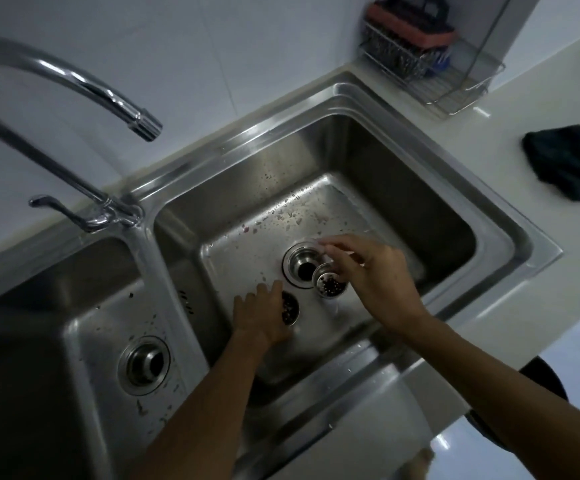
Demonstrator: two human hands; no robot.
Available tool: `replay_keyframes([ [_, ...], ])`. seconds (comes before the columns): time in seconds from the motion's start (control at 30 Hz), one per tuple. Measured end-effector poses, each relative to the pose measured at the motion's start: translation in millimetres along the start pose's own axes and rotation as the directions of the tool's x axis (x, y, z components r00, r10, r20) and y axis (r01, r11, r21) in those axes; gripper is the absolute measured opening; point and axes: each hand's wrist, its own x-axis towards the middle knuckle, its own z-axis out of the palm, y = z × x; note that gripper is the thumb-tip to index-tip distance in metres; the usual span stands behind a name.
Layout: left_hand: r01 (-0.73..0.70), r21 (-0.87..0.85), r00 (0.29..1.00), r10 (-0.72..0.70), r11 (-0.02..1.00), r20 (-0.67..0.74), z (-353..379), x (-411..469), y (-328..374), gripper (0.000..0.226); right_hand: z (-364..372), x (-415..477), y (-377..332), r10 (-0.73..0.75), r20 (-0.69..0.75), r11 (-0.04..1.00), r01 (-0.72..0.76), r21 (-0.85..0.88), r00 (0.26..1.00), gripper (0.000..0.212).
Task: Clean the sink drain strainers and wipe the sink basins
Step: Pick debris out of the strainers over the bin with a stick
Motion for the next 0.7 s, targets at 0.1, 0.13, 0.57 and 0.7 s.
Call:
replay_keyframes([
  [0.1,-0.084,-0.157,0.988,0.061,0.984,-0.145,-36,-16,19,0.09,-34,-4,-14,0.062,-0.016,0.987,-0.059,0.151,0.998,0.029],
  [0.13,-0.135,-0.222,0.976,0.091,0.966,-0.198,-52,-21,30,0.088,-49,-5,-22,0.072,-0.041,0.978,-0.063,0.2,0.997,0.029],
  [0.57,-0.692,-0.229,0.636,0.428,0.685,-0.642,-123,-75,382,0.079,-353,-114,26,0.167,-0.479,0.979,-0.086,0.186,0.862,0.008],
  [0.7,-0.745,-0.257,0.628,0.518,0.616,-0.58,-57,-77,466,0.081,-376,-182,106,0.303,-0.491,0.951,-0.229,0.206,0.817,0.007],
])
